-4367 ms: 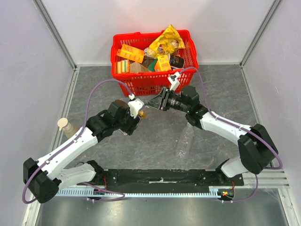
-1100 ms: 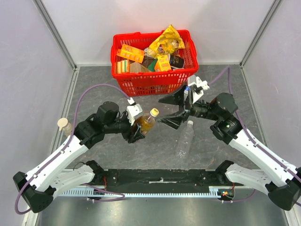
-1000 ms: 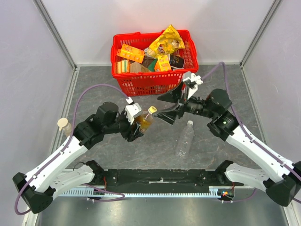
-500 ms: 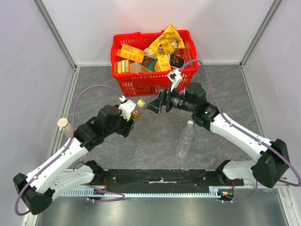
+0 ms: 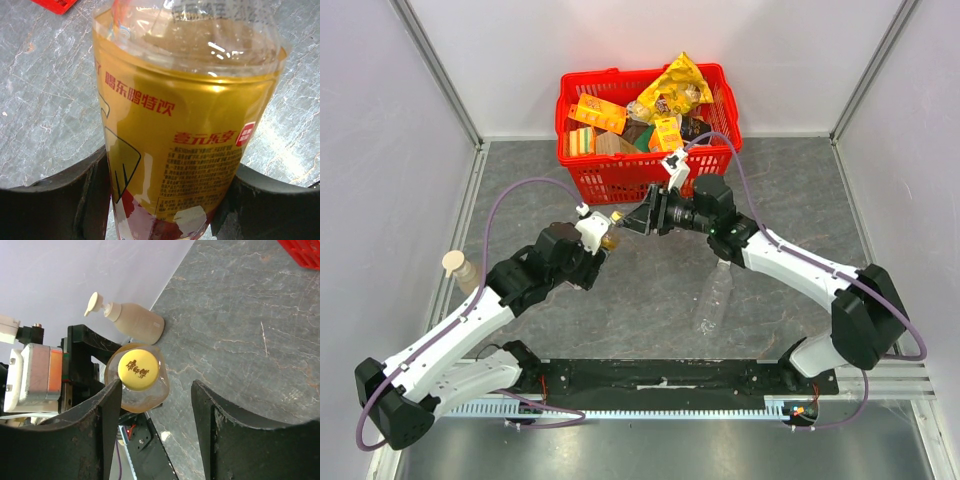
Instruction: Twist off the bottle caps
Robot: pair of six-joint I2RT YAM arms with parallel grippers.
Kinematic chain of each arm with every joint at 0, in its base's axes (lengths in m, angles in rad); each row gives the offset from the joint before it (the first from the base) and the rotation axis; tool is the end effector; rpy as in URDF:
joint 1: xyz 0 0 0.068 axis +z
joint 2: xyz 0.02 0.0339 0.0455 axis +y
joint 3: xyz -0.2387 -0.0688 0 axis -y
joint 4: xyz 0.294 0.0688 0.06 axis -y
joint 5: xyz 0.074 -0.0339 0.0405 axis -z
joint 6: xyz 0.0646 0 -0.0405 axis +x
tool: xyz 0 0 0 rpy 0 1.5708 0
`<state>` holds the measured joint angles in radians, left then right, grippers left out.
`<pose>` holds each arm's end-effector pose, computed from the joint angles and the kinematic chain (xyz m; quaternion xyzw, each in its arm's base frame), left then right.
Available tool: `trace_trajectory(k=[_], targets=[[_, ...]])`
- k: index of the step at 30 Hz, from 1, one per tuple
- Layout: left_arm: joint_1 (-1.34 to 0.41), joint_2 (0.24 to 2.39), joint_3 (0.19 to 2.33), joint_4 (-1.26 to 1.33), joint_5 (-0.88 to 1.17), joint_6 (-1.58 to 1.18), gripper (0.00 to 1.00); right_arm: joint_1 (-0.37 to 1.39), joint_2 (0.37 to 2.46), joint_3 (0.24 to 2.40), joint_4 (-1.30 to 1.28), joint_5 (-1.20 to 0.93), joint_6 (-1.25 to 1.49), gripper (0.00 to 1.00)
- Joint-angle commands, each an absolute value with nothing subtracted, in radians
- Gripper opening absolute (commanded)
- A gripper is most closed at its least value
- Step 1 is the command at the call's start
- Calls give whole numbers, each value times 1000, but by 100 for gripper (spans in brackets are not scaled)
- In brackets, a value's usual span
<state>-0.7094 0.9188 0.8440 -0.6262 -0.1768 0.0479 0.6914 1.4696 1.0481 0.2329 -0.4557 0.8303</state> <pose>0.2183 -0.1724 0.2524 0.2994 0.8531 -0.0606 0.4229 0.3042 0.2887 0.2607 -0.0915 0.7588 0.5542 0.3297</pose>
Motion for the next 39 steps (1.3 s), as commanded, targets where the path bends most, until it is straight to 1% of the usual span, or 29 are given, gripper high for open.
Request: trace_trajectory(k=[1,10,14,16,17,19,23,26,27,30,39], targets=[[-713,911,842,-597,-176,12,49,696,1499,1120,296,-476,867,63],[-712,920,844,-597,-156,15,49,698,1520,1111,368,-520,922,62],[-710,920,842,-597,-155,15,49,698,1528,1109,374,-520,934,51],[-712,925,842,-597,-149,15,49,698,1529,1106,380,-523,940,48],[-710,927,844,-598,-143,15,49,699,1529,1104,377,-523,939,45],[-712,927,845,-598,-140,17,49,701,1531,1106,371,-520,936,34],[-712,925,844,-598,-137,15,49,704,1528,1101,371,-526,933,18],[-713,927,847,-601,-135,18,48,706,1528,1100,367,-532,911,3],[-710,927,848,-598,-133,18,48,707,1529,1097,370,-537,910,0],[-712,928,850,-600,-127,18,48,706,1526,1082,403,-561,902,0],[-713,901,884,-611,-6,38,49,706,1509,1051,503,-715,844,0]])
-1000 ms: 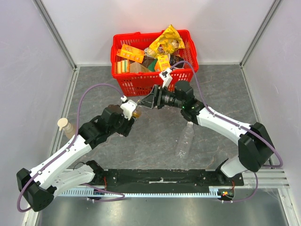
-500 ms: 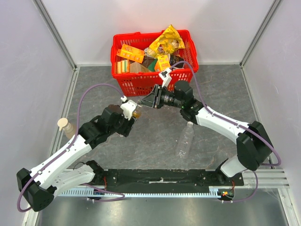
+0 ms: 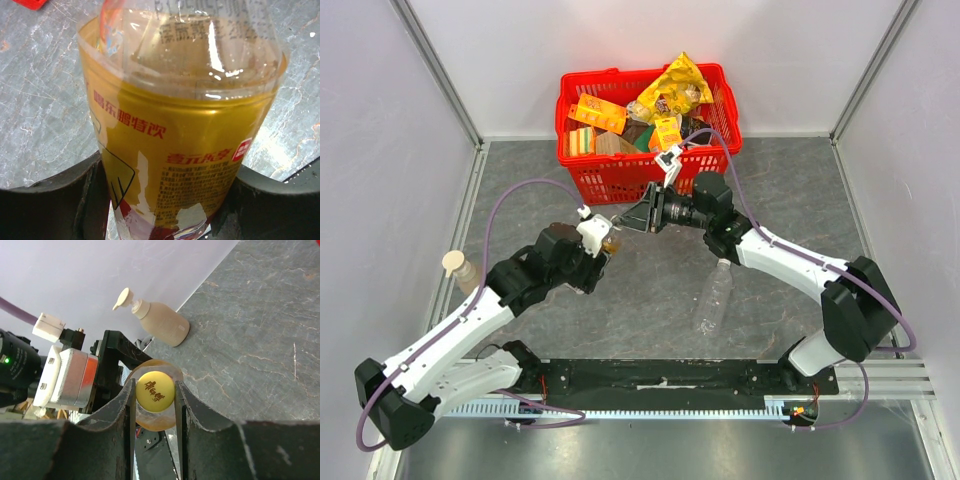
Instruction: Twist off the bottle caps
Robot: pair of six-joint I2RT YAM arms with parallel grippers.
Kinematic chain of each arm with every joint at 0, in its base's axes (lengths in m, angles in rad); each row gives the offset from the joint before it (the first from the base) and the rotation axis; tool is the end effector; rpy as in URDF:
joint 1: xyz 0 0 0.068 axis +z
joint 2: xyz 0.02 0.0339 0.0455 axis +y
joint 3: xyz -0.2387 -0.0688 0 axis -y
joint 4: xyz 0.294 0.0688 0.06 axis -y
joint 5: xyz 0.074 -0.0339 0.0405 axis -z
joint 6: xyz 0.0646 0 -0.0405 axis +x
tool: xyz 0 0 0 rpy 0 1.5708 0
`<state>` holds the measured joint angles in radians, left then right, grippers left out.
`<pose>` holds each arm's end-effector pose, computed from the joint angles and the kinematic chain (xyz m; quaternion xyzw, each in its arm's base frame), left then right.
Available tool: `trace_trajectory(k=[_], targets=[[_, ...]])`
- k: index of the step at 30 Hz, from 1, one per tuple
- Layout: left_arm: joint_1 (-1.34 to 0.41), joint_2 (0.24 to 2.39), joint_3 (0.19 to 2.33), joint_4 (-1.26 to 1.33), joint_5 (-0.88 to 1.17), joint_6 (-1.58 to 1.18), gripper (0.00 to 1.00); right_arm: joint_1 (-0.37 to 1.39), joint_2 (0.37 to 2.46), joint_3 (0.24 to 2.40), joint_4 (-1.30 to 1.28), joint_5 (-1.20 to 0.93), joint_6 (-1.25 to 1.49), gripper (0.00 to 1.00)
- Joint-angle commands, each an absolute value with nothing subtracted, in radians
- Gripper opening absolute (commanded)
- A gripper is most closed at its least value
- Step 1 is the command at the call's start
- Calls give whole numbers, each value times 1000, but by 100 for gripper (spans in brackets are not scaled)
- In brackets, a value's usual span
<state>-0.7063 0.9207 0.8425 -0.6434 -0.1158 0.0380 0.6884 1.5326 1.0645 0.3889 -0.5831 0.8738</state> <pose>0.2156 -0.1741 0.2491 0.3086 0.8561 -0.0851 0.4058 0.3078 0.2993 0.2628 -0.1291 0.7186 0.6075 0.3129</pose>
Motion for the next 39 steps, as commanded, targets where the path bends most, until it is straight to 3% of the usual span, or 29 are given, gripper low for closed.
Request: trace_trajectory(k=[1,9,18,27,39], targets=[[-710,890,885,-611,-5,43,49,706,1496,1042,509,-719,830,0],[-712,828,908,-635,135,75,49,704,1390,1002,451,-776,678,0],[-710,761,940,-640,423,115,47,704,1270,942,448,-900,549,0],[-712,778,988,-672,762,155,45,707,1131,854,630,-1040,560,0],[-712,845,1092,-667,1094,160,41,744,1022,830,644,-1100,534,0]])
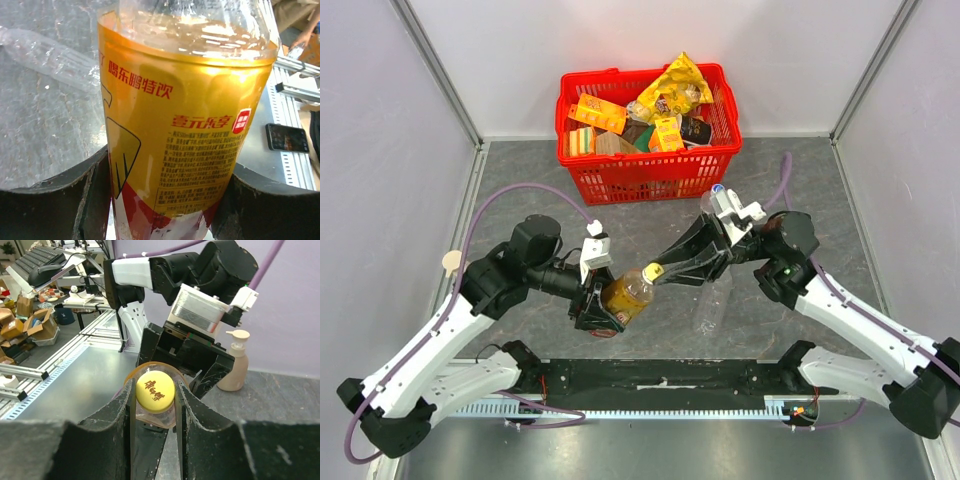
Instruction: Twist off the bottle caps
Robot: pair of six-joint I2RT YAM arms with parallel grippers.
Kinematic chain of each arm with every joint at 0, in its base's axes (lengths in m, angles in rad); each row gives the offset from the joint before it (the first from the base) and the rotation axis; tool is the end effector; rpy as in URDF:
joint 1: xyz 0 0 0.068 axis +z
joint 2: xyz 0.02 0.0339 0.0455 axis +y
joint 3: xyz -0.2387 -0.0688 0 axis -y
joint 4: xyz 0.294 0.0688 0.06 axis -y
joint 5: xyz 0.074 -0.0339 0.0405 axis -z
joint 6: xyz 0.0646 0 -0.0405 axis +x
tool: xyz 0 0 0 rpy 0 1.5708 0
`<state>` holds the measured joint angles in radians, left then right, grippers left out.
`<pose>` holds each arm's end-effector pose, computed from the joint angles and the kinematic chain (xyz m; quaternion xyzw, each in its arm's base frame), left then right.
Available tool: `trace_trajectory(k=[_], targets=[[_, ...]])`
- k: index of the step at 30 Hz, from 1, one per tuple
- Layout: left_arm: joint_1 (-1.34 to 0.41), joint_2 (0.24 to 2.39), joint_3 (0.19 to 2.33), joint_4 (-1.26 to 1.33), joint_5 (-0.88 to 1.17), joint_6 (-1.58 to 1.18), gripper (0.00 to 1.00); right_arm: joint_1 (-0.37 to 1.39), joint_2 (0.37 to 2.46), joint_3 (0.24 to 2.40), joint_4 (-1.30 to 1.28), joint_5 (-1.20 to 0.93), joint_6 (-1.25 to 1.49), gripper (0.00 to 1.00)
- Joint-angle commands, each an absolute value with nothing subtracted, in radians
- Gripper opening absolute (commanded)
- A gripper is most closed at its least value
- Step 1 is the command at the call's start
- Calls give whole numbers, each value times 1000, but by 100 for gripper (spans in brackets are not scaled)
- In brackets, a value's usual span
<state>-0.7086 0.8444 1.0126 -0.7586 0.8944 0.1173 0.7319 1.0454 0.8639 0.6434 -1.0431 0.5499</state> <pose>0.1467 -0.1920 0.3366 0.5057 0.6469 -0.4886 0.2949 0.1826 0.2391 0.3734 -0.4633 0.4161 0.6510 0.4340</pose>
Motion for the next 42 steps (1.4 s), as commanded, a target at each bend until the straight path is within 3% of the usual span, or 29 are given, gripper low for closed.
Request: trace_trajectory(k=[1,5,11,14,18,24,31,42], targets=[[-712,848,1094,-667,1098,156,41,745,1017,830,646,-1098,534,0],[-712,853,1089,-670,1100,156,41,749,1008,830,635,-1095,528,2],[-712,854,1071,-670,1062,150,39,749,1002,842,583,-1046,505,18],[-712,844,1055,-670,996,153,38,749,991,839,594,-1019,509,36],[-712,842,1046,-690,928,169,37,749,967,831,643,-983,532,69],[-712,854,1028,-701,884,181,37,749,923,831,626,-913,514,98],[-712,867,991,-693,757,187,37,749,916,856,548,-855,497,98],[-712,848,902,-607,244,94,37,749,971,887,359,-511,488,96]])
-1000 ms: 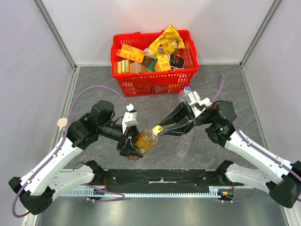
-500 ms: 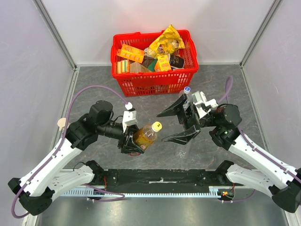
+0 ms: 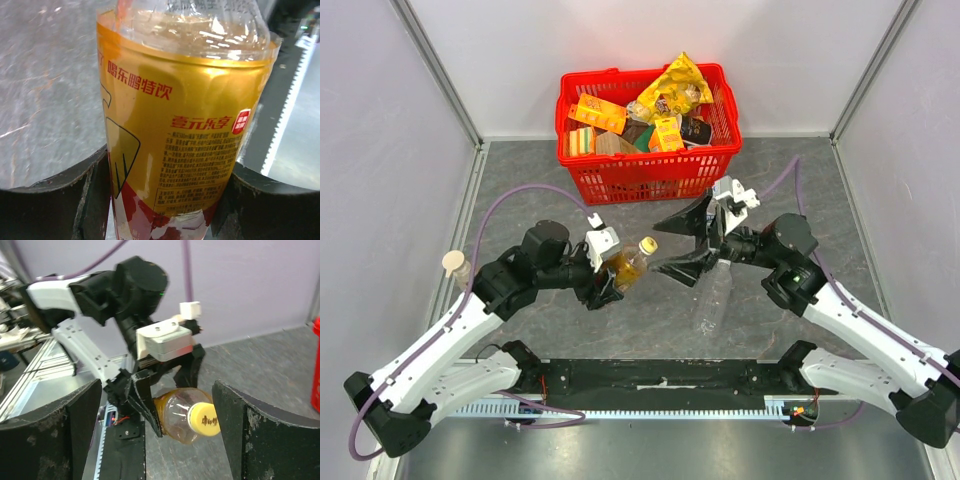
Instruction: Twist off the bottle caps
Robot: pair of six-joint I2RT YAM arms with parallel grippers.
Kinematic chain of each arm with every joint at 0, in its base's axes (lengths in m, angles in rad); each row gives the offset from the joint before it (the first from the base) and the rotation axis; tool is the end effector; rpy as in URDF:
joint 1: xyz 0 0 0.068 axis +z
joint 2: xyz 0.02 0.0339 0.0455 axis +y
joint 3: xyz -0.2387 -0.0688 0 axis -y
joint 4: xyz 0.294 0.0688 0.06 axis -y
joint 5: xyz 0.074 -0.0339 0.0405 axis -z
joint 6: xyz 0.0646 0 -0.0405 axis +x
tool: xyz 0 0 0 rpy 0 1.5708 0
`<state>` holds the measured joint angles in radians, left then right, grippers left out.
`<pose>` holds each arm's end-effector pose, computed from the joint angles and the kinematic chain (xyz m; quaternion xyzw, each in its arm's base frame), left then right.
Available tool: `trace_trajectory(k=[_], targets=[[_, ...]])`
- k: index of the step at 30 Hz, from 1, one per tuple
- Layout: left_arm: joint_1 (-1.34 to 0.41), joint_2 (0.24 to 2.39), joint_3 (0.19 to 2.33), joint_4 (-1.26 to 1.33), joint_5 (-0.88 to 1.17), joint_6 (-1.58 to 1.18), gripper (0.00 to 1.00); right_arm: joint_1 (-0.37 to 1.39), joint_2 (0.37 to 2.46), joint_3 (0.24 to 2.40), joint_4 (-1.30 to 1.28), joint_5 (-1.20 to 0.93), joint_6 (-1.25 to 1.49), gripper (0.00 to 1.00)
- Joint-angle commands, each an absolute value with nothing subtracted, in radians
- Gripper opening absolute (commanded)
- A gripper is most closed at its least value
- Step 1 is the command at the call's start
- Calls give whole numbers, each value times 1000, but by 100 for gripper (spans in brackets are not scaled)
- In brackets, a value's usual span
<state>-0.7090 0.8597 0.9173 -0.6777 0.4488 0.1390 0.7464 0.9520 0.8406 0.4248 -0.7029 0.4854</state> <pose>0.1805 -0.1918 0.2944 0.4494 0.7482 -0.3153 0.3725 0.1902 0.2328 0.3729 -0.3479 0.5112 0.6039 0.5029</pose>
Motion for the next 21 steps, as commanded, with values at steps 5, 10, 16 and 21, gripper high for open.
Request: trace_trajectory(k=[5,10,16,21], targets=[[-713,854,882,-607,89,69,37,749,1017,882,350,-361,543,96],[-712,845,868,-604,-49,55,37,749,1115,897,366,-319,632,96],[-712,859,851,-607,-173,32,38,749,1255,939,408,-330,747,96],[-710,877,851,-615,-248,25,38,747,1377,971,482,-345,837,94]])
